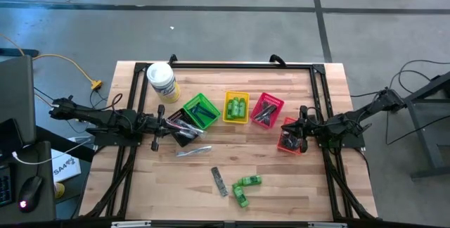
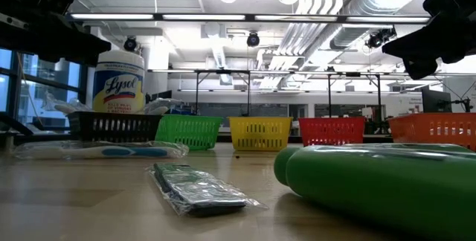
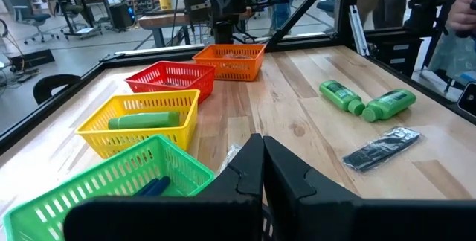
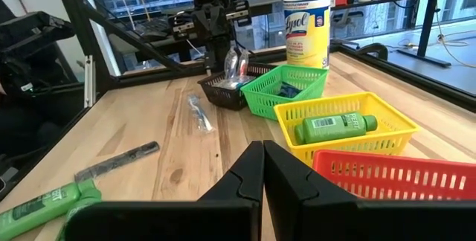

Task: Pick & Place Travel size toiletries
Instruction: Put the right green bottle shampoo into the yellow bin

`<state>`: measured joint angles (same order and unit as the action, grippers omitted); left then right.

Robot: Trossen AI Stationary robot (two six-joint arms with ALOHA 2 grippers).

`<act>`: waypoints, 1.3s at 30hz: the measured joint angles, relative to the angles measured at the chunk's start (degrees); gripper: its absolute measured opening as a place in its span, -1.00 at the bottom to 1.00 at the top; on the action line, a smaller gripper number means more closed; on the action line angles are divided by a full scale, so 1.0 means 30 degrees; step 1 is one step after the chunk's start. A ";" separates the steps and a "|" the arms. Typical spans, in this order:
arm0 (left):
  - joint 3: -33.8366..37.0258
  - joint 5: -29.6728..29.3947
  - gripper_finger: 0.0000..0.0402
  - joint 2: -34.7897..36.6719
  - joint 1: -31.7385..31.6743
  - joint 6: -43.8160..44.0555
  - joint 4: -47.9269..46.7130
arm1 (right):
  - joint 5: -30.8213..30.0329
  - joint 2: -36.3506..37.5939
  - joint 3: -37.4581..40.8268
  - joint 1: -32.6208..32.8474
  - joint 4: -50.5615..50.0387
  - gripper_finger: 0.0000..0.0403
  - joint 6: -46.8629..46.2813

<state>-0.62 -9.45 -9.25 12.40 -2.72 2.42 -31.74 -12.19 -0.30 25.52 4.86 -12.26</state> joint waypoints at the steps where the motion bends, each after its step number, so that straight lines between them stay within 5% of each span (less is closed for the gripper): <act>1: 0.0000 0.0000 -1.00 -0.0002 0.0000 0.0007 0.0000 | -0.0003 0.0000 0.0000 -0.0002 0.0000 -0.99 0.0003; 39: 0.0000 0.0525 -1.00 0.0000 0.0000 0.0013 -0.0117 | 0.0033 -0.1049 0.0000 0.0000 0.0020 -0.99 -0.0521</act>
